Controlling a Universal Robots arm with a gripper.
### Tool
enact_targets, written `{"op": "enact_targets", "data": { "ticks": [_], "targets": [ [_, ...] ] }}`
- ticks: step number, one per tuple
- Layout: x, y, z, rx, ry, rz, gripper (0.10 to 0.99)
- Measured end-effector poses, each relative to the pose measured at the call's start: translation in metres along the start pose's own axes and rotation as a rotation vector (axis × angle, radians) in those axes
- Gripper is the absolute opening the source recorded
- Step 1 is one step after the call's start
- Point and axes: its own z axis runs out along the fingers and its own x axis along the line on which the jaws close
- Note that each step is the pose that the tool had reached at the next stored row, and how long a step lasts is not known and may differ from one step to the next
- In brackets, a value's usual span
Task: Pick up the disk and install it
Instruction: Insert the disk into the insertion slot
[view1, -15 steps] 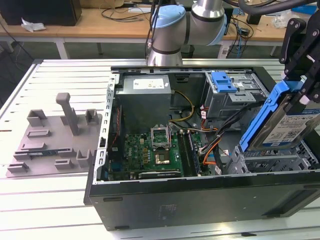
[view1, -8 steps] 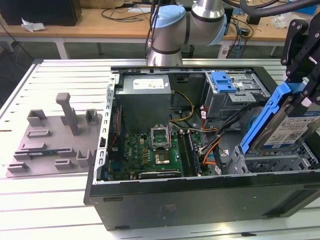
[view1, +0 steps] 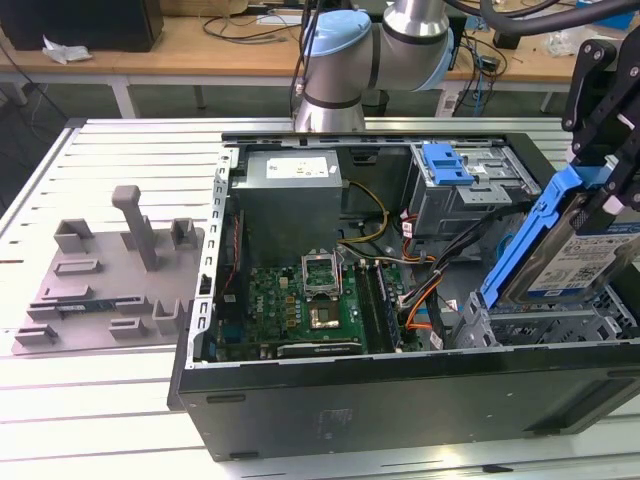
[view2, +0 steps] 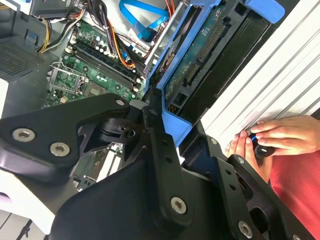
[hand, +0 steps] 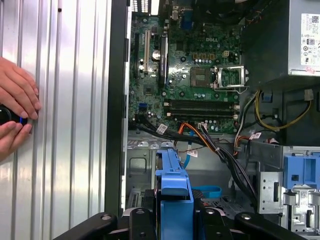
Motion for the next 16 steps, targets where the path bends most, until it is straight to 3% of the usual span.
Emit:
{"op": "enact_targets", "data": {
  "ticks": [16],
  "targets": [
    [-0.0011, -0.0015, 0.0052, 0.0, -0.0001, 0.001, 0.369]
  ]
}}
